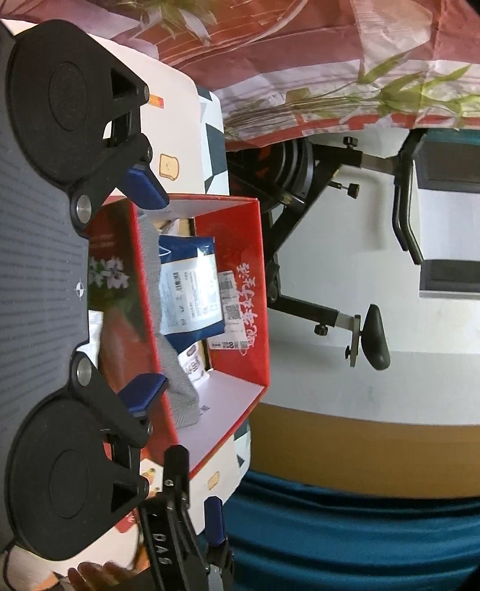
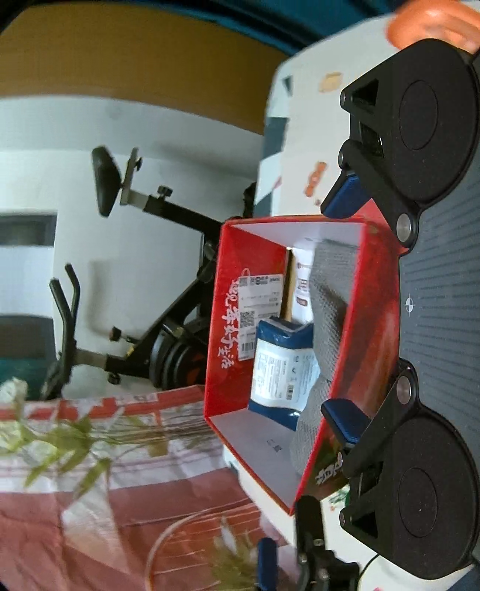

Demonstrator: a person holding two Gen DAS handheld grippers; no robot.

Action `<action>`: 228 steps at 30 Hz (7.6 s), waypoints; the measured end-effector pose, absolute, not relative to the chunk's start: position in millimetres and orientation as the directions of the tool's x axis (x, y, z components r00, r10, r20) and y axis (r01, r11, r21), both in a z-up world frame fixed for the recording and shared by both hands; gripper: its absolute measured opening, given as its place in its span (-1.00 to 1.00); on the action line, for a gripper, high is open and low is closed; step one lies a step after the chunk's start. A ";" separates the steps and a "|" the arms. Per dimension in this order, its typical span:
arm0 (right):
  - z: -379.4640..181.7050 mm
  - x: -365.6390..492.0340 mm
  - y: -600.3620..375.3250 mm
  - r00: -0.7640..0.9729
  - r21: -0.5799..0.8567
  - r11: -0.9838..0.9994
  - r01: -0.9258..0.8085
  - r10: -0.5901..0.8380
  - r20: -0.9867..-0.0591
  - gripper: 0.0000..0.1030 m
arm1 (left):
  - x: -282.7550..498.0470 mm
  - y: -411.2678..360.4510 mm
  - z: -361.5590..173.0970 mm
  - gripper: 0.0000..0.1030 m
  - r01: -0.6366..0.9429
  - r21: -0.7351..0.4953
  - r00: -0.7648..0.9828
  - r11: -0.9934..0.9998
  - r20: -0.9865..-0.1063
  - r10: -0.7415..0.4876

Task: Organize soft objects
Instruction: 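Withdraw the right tool and move it down to the white pouch, then close the right tool on the edge of the white pouch, then lift the white pouch with the right tool over the red box, then lower the white pouch into the box and open the right tool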

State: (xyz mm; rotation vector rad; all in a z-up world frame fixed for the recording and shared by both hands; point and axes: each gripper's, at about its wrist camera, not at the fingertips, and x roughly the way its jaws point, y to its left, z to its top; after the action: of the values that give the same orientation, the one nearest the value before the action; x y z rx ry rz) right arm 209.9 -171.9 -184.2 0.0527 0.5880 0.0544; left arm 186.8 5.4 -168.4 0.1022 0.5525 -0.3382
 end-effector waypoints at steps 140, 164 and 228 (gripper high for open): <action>-308.5 163.3 -194.2 0.746 0.325 0.944 -0.052 0.253 -0.616 -0.89 | 158.1 -8.5 -284.7 -0.35 0.326 -0.253 0.574 0.911 -0.713 -0.403; -259.1 147.7 -197.8 0.828 0.302 0.947 -0.108 0.254 -0.500 -0.90 | 144.6 0.7 -229.3 -0.98 0.394 -0.231 0.696 0.889 -0.556 -0.454; -202.9 302.8 -192.9 0.767 0.080 0.994 -0.074 0.108 -0.632 0.21 | 271.6 -8.7 -181.3 0.64 0.291 -0.070 0.727 0.954 -0.632 -0.269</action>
State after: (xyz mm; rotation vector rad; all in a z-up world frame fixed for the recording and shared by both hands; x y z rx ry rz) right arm 302.8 -192.9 -202.9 0.0518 0.6893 0.0986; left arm 271.6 -8.7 -181.3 0.0345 0.6911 -0.3088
